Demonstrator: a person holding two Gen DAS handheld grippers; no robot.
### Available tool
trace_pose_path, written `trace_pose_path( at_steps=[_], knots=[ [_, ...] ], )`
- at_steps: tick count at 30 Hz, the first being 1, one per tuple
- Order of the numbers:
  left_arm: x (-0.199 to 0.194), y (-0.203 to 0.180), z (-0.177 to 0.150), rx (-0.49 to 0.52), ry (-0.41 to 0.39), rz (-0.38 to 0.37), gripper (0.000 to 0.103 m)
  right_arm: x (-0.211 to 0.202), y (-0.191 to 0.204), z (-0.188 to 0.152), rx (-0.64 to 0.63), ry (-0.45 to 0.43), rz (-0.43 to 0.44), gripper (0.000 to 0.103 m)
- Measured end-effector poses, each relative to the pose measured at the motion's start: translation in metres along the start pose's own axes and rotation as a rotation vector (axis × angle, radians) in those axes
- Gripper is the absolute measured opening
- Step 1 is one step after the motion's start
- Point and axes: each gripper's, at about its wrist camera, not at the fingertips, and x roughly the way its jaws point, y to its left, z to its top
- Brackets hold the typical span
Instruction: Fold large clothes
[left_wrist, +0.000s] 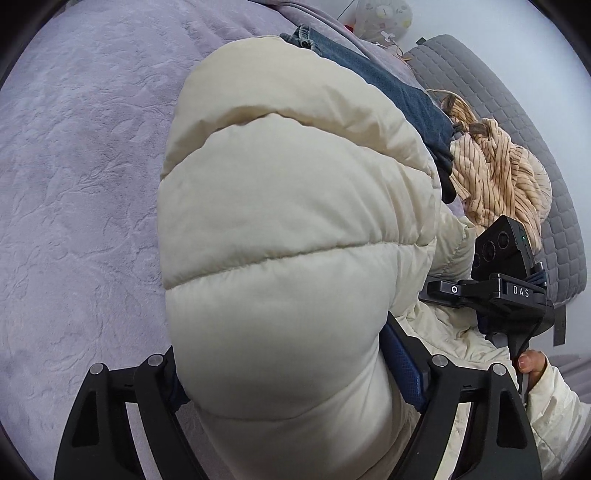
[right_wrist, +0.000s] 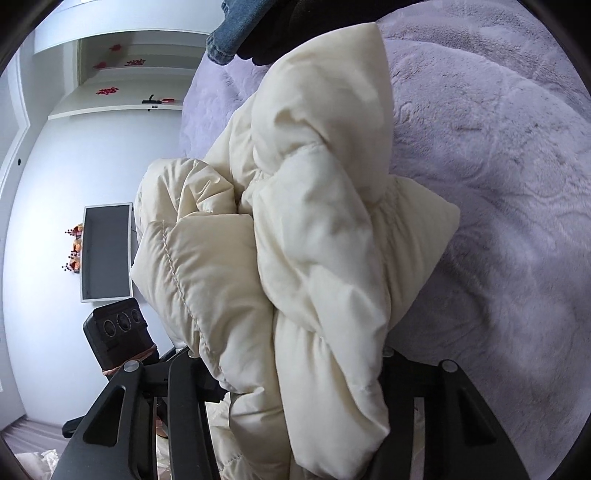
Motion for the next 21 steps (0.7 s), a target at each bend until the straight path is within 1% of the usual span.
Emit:
trace_pose_path(
  at_steps=[4, 7, 13, 17, 21],
  knots=[
    [-0.03, 0.009, -0.021, -0.019, -0.003, 0.021, 0.086, 0.011, 0.018, -0.025, -0.009, 0.022, 0.016, 0.051],
    [-0.053, 0.021, -0.044, -0.033, -0.006, 0.046, 0.086, 0.025, 0.032, -0.044, -0.018, 0.042, 0.026, 0.052],
    [-0.091, 0.061, -0.097, -0.082, 0.014, 0.102, 0.086, 0.068, 0.049, -0.087, -0.012, 0.101, 0.037, 0.052],
    [-0.099, 0.086, -0.132, -0.113, 0.05, 0.151, 0.086, 0.093, 0.049, -0.111, 0.0, 0.143, 0.013, 0.052],
    [-0.088, 0.104, -0.158, -0.142, 0.085, 0.194, 0.086, 0.115, 0.045, -0.127, 0.009, 0.169, -0.053, 0.053]
  ],
)
